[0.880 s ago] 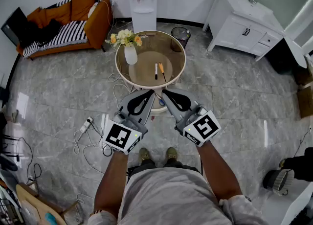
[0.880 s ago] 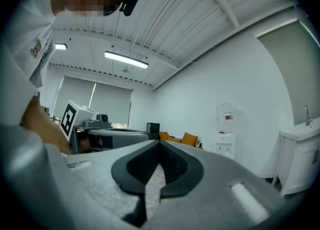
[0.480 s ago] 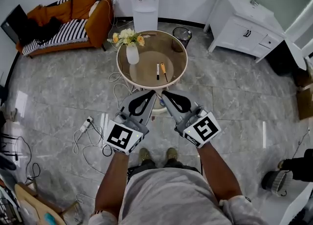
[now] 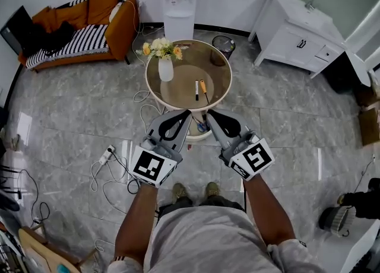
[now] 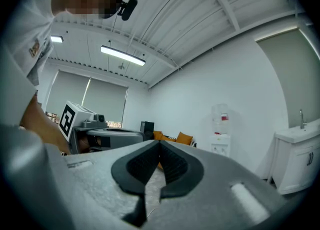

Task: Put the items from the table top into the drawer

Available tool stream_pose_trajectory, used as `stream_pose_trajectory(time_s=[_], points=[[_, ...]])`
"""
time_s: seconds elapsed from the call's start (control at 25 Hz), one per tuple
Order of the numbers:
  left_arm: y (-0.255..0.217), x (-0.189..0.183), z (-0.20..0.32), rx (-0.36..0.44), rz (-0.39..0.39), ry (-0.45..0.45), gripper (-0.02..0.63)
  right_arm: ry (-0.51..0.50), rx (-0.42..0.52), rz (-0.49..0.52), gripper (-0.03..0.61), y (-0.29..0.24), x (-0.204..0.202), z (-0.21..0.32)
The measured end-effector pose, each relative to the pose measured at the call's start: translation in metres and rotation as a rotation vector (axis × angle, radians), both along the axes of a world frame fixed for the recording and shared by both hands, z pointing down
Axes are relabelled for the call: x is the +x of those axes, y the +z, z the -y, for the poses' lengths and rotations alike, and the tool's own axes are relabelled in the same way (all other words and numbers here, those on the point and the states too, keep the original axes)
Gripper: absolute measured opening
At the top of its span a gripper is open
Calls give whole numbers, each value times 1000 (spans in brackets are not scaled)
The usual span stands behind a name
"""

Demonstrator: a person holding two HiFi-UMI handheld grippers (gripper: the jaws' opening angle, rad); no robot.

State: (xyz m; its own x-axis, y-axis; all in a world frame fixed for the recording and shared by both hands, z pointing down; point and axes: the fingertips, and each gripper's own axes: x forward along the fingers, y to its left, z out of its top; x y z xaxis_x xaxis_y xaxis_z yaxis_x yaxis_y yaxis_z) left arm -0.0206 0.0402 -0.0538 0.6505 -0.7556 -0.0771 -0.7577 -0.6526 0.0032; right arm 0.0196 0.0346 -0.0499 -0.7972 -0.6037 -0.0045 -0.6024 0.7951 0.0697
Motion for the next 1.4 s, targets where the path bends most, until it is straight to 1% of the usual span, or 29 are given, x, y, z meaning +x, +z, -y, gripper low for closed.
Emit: stream_pose_trajectory(time_s=[0.12, 0.44, 0.8, 1.04, 1.2, 1.4], points=[[1, -10, 2, 8, -4, 14, 0, 33, -5, -6, 0, 1, -5, 3], [18, -29, 4, -10, 2, 61, 0, 105, -24, -34, 0, 13, -12, 6], [27, -35, 20, -8, 13, 84, 0, 139, -68, -48, 0, 38, -13, 22], [32, -34, 51, -3, 11, 78, 0, 175, -58, -77, 0, 49, -9, 57], [46, -29, 77, 13, 34, 75, 0, 195, -38, -112, 0, 64, -3, 83], [59, -19, 113, -23, 45, 76, 0, 222, -47, -142, 1, 90, 7, 124]])
